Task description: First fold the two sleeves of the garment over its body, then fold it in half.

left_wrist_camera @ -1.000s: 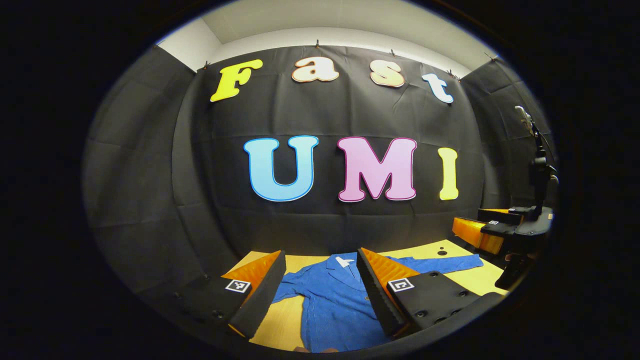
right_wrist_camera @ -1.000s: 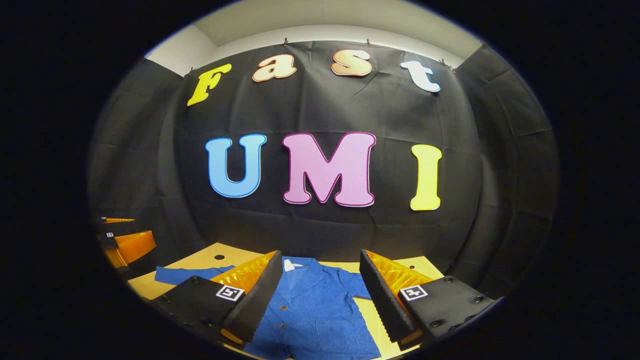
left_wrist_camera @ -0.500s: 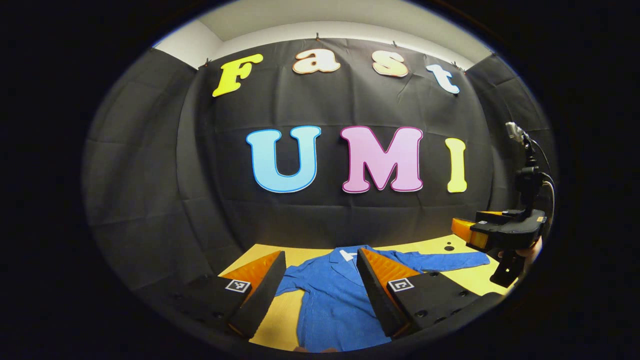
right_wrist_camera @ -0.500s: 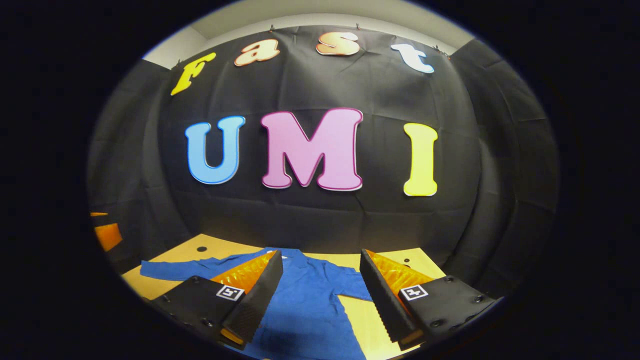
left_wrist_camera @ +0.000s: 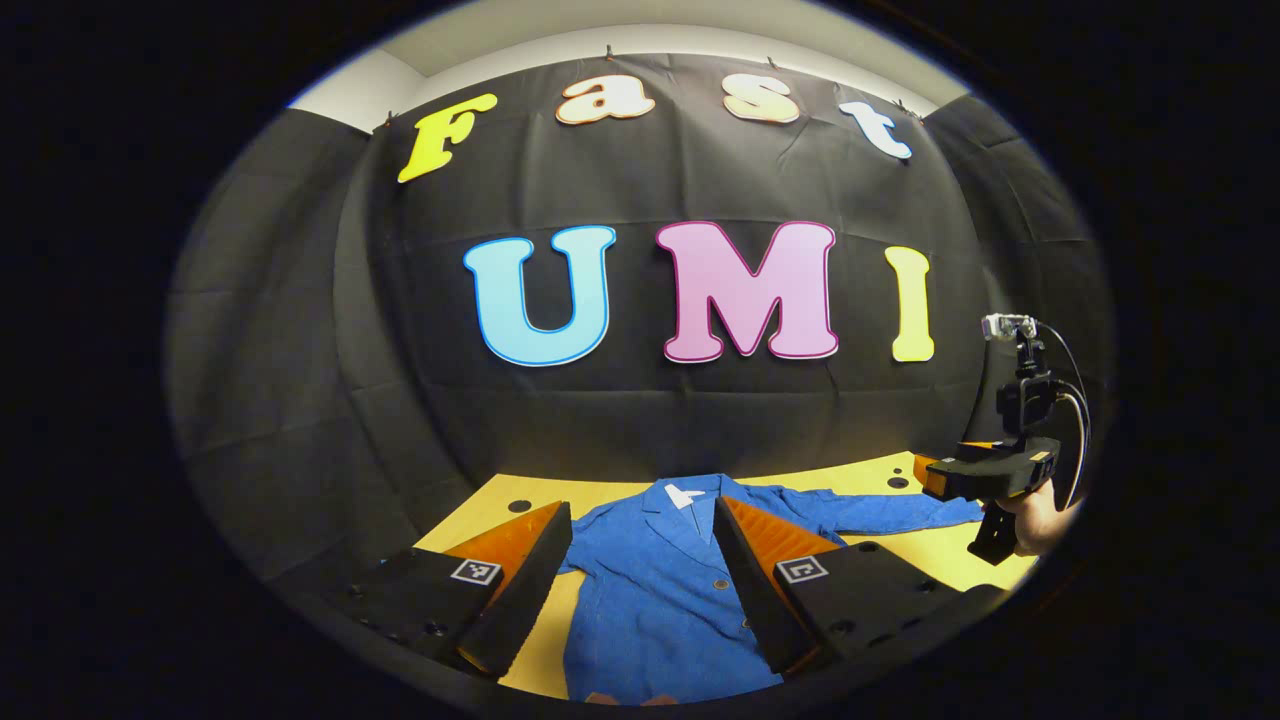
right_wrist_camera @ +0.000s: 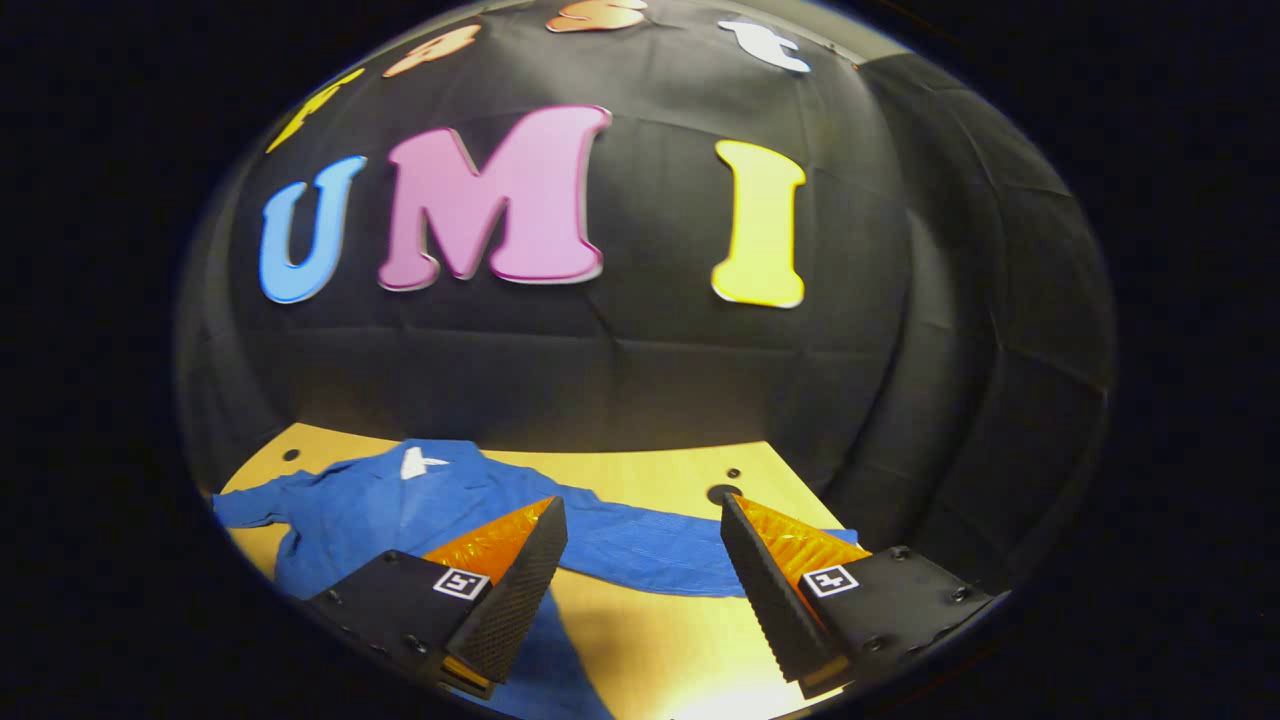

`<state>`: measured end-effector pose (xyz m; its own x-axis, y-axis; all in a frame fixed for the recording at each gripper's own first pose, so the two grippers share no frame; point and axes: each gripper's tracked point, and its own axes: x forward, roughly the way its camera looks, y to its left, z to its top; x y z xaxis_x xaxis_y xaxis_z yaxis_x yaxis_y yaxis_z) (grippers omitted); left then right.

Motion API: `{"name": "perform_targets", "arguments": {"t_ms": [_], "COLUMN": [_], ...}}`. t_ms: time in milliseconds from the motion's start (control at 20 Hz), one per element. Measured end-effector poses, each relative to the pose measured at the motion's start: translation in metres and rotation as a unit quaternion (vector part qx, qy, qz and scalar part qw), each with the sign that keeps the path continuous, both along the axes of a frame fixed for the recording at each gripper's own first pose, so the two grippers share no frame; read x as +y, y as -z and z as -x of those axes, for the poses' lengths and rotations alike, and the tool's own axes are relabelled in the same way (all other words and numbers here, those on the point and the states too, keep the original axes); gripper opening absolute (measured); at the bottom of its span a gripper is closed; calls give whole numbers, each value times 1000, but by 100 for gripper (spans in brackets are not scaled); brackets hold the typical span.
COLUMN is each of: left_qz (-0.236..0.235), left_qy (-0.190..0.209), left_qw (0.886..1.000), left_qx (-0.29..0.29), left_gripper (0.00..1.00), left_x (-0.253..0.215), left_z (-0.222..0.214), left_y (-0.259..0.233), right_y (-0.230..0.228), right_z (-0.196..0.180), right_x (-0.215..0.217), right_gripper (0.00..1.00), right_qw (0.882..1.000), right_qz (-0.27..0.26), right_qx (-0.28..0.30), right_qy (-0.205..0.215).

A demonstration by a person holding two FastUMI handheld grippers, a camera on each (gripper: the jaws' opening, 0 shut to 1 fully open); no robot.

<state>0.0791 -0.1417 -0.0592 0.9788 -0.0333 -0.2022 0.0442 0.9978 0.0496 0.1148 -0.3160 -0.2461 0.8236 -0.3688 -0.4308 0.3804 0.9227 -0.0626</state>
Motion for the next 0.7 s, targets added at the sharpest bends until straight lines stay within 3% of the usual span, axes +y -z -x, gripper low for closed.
{"name": "perform_targets", "arguments": {"t_ms": [150,350,650,700], "left_qz": [-7,-14,-7,-9], "left_qy": [19,50,77,79], "left_qw": [1000,998,997,996], "left_qx": [13,17,29,33], "left_gripper": [82,82,82,82], "left_x": [-23,-54,-84,-88], "left_z": [-10,-20,-28,-28], "left_y": [8,10,17,19], "right_y": [46,102,166,173], "right_z": [0,19,59,63], "right_x": [-67,-141,-221,-224], "right_gripper": [98,98,97,88], "right_qw": [996,978,939,934], "right_qz": [-24,-82,-150,-157], "right_qx": [49,106,159,165], "right_qy": [73,161,266,274]}}
